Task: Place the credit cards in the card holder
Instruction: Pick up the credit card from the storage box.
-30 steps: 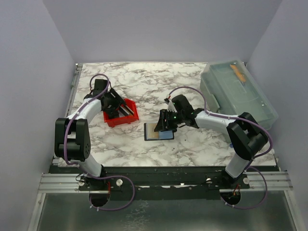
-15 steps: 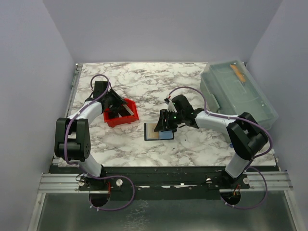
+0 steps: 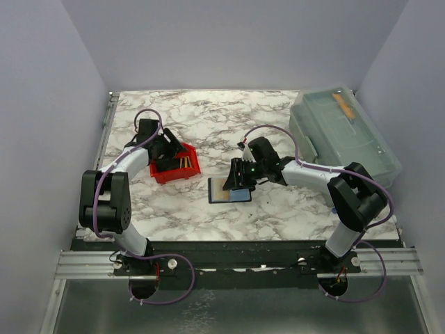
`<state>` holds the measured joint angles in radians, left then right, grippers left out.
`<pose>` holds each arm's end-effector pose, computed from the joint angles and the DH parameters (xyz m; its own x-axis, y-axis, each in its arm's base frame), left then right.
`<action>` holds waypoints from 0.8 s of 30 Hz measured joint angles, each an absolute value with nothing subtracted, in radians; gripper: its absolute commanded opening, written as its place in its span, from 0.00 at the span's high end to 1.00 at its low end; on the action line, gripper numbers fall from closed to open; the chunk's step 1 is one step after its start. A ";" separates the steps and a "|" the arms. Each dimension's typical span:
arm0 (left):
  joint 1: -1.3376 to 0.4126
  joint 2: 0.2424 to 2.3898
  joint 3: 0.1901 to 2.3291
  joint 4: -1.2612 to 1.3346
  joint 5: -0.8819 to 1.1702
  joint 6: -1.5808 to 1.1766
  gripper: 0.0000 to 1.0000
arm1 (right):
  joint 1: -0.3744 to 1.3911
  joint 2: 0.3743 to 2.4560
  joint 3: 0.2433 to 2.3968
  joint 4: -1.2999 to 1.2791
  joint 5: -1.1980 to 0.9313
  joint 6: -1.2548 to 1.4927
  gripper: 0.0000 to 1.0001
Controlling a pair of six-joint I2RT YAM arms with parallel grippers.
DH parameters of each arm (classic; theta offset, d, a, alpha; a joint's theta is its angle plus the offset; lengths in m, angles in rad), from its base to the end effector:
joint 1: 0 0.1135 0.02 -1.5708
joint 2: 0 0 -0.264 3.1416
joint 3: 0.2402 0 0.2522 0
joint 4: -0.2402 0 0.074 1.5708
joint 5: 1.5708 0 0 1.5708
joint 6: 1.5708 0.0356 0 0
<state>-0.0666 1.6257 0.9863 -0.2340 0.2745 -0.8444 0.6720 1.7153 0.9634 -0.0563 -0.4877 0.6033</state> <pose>0.3350 -0.0320 0.1961 -0.6857 -0.6754 -0.2712 -0.4138 0.6683 -0.6181 0.2641 0.2314 0.1750 -0.9217 -0.0928 -0.3766 -0.3404 0.6587 0.6709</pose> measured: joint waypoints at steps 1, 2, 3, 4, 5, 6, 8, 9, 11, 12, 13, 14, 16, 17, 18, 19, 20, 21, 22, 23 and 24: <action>-0.072 1.626 0.989 -0.250 0.263 -0.827 0.20 | 0.672 1.715 0.963 -0.056 -0.488 0.603 0.49; -0.079 1.628 0.996 -0.274 0.248 -0.805 0.19 | 0.672 1.715 0.963 -0.055 -0.488 0.604 0.49; -0.087 1.635 1.007 -0.301 0.234 -0.785 0.18 | 0.672 1.715 0.963 -0.054 -0.488 0.604 0.49; -0.092 1.645 1.023 -0.329 0.218 -0.765 0.18 | 0.672 1.715 0.963 -0.054 -0.488 0.603 0.49; -0.096 1.652 1.033 -0.350 0.205 -0.748 0.18 | 0.672 1.715 0.963 -0.055 -0.488 0.603 0.49; -0.101 1.657 1.042 -0.379 0.181 -0.717 0.18 | 0.672 1.715 0.963 -0.056 -0.487 0.602 0.48; -0.103 1.653 1.046 -0.418 0.150 -0.686 0.20 | 0.672 1.715 0.966 -0.064 -0.485 0.601 0.48; -0.103 1.646 1.046 -0.438 0.135 -0.664 0.22 | 0.672 1.717 0.974 -0.078 -0.482 0.599 0.47; -0.103 1.630 1.046 -0.469 0.125 -0.633 0.25 | 0.672 1.725 1.006 -0.110 -0.468 0.592 0.45; -0.102 1.615 1.045 -0.483 0.123 -0.614 0.25 | 0.672 1.732 1.026 -0.124 -0.458 0.587 0.44; -0.101 1.604 1.045 -0.490 0.122 -0.603 0.24 | 0.672 1.740 1.049 -0.136 -0.450 0.580 0.42; -0.101 1.589 1.045 -0.499 0.123 -0.585 0.22 | 0.672 1.747 1.074 -0.146 -0.437 0.572 0.40; -0.101 1.579 1.045 -0.507 0.124 -0.568 0.19 | 0.667 1.758 1.121 -0.168 -0.418 0.550 0.37; -0.101 1.580 1.045 -0.508 0.126 -0.562 0.18 | 0.663 1.760 1.141 -0.178 -0.413 0.538 0.36; -0.101 1.584 1.045 -0.511 0.127 -0.559 0.16 | 0.658 1.760 1.157 -0.186 -0.411 0.523 0.35; -0.101 1.589 1.045 -0.514 0.127 -0.559 0.16 | 0.649 1.760 1.172 -0.191 -0.411 0.510 0.34; -0.103 1.596 1.043 -0.516 0.122 -0.559 0.15 | 0.635 1.760 1.184 -0.195 -0.414 0.496 0.33; -0.106 1.599 1.040 -0.516 0.116 -0.559 0.14 | 0.617 1.759 1.190 -0.196 -0.419 0.487 0.33; -0.107 1.599 1.036 -0.516 0.108 -0.560 0.13 | 0.594 1.756 1.191 -0.196 -0.428 0.479 0.33; -0.107 1.599 1.034 -0.519 0.095 -0.564 0.11 | 0.568 1.753 1.190 -0.202 -0.437 0.472 0.33; -0.107 1.599 1.034 -0.518 0.084 -0.567 0.10 | 0.542 1.750 1.190 -0.209 -0.443 0.469 0.33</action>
